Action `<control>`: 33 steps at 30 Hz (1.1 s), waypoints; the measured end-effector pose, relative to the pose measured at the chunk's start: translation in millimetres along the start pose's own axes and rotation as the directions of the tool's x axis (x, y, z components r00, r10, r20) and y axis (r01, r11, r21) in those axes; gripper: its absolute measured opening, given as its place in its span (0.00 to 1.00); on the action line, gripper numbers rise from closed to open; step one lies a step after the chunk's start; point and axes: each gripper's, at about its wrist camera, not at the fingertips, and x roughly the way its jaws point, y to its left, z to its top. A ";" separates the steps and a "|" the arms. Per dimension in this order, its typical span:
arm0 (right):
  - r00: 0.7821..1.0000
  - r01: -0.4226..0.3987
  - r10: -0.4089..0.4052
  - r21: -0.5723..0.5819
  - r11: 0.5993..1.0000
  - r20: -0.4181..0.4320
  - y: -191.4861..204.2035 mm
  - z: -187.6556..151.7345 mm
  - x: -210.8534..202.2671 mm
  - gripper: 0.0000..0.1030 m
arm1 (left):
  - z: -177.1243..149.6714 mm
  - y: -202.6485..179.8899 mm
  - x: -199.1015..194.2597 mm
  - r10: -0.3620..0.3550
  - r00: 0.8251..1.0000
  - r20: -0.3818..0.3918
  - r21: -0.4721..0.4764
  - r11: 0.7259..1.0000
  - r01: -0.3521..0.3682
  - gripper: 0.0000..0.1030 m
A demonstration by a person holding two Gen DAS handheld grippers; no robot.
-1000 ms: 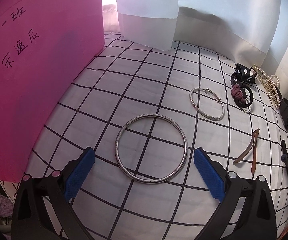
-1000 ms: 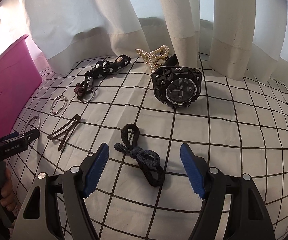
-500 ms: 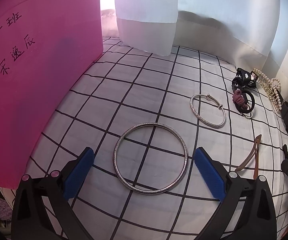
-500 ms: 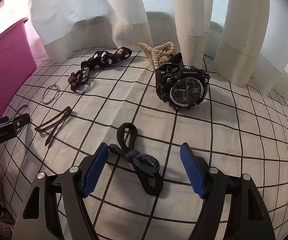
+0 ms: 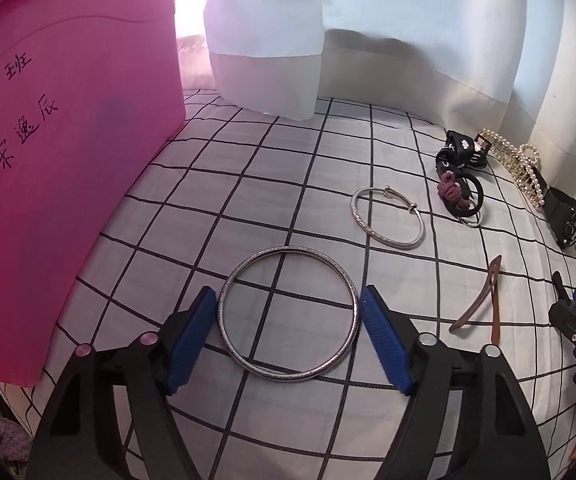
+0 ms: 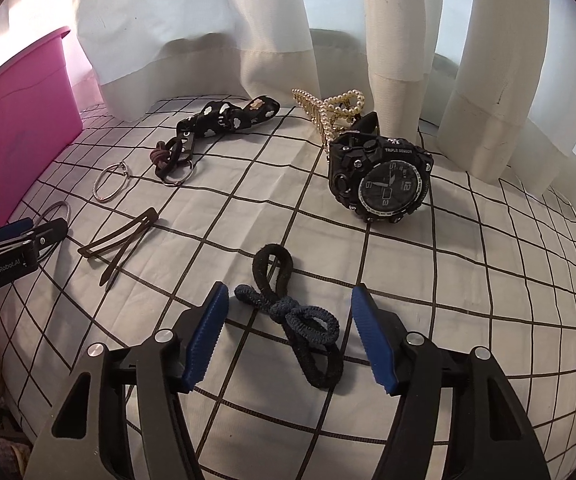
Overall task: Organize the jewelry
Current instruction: 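Grasp the large silver bangle with the left tool while the right tool grasps the black hair tie, then carry bangle and hair tie into the pink tub and open both tools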
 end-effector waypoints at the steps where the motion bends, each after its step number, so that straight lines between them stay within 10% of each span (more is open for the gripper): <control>1: 1.000 -0.008 0.008 -0.006 1.000 0.003 1.6 -0.4 -0.7 0.52 | -0.9 -0.3 -0.5 0.004 1.000 0.007 -0.004 1.000 -0.003 0.69; 6: 0.998 -0.068 0.068 -0.035 0.997 0.014 13.0 -1.4 -3.3 0.13 | 0.0 2.4 -0.8 -0.001 1.000 0.010 -0.016 1.000 0.001 0.69; 33: 0.989 -0.131 0.129 0.026 0.991 0.069 1.9 5.5 -46.6 0.12 | 5.6 14.8 -50.8 -0.015 0.998 0.053 -0.088 0.996 0.020 0.68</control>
